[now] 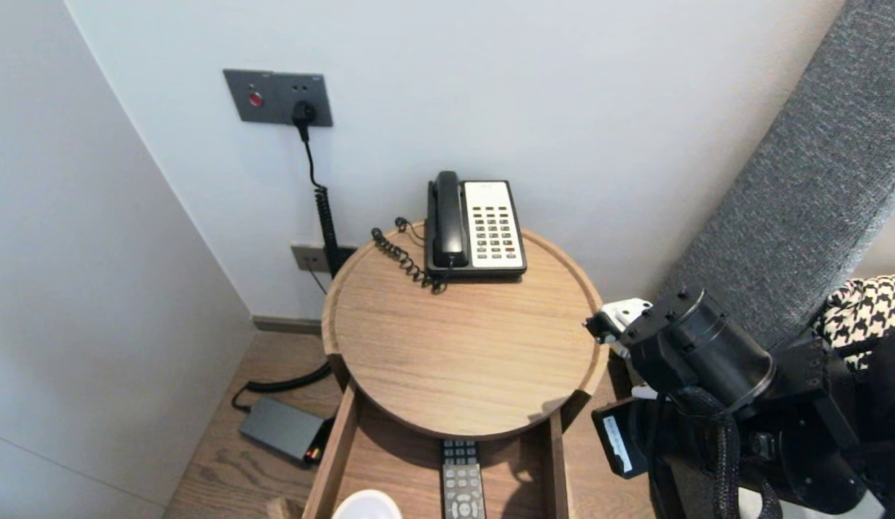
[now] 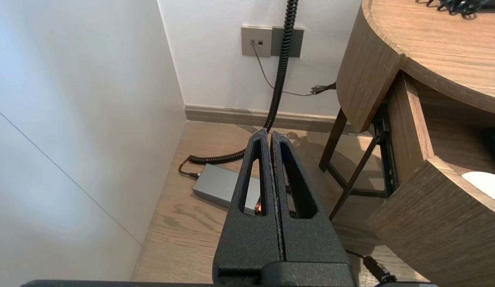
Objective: Close the nightstand drawer
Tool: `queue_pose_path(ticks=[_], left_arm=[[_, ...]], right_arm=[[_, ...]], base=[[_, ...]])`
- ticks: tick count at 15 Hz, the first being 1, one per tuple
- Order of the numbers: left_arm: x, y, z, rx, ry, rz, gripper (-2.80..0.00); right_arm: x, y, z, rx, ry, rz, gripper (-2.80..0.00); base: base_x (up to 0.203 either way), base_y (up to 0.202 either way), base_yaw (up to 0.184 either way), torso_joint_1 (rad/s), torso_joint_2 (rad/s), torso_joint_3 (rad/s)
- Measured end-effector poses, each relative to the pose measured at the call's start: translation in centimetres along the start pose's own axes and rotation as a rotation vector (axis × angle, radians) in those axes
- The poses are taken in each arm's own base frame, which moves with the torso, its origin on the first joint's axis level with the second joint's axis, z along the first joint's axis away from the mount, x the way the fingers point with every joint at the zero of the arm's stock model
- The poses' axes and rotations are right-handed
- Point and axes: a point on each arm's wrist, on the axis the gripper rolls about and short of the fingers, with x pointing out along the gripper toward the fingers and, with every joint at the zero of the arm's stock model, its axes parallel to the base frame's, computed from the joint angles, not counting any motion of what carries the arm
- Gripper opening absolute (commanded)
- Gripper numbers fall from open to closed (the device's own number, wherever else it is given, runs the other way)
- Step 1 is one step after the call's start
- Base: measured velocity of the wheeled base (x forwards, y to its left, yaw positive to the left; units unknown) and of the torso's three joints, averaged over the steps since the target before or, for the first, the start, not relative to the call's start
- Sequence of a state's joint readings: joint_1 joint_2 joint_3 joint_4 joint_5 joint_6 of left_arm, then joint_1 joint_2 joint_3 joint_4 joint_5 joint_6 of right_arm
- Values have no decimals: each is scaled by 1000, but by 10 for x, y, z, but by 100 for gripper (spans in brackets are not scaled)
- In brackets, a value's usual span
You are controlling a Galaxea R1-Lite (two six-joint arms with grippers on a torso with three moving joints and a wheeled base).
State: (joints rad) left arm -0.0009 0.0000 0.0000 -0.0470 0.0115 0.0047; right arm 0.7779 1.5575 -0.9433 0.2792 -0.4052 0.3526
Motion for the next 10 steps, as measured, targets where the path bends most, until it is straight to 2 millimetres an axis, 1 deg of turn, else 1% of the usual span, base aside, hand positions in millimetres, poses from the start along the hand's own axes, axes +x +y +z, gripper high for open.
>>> queue_pose_path(ticks=[5, 9, 10], left_arm=[[0, 0, 0, 0, 0, 1, -280], [0, 0, 0, 0, 0, 0, -280], [0, 0, 0, 0, 0, 0, -280]], right_arm=[[14, -11, -15, -123, 155, -73, -280], [21, -14, -31, -205, 228, -84, -280], [22, -15, -36, -220, 254, -65, -280]], base=[[0, 0, 0, 0, 0, 0], [0, 0, 0, 0, 0, 0], [0, 0, 0, 0, 0, 0]])
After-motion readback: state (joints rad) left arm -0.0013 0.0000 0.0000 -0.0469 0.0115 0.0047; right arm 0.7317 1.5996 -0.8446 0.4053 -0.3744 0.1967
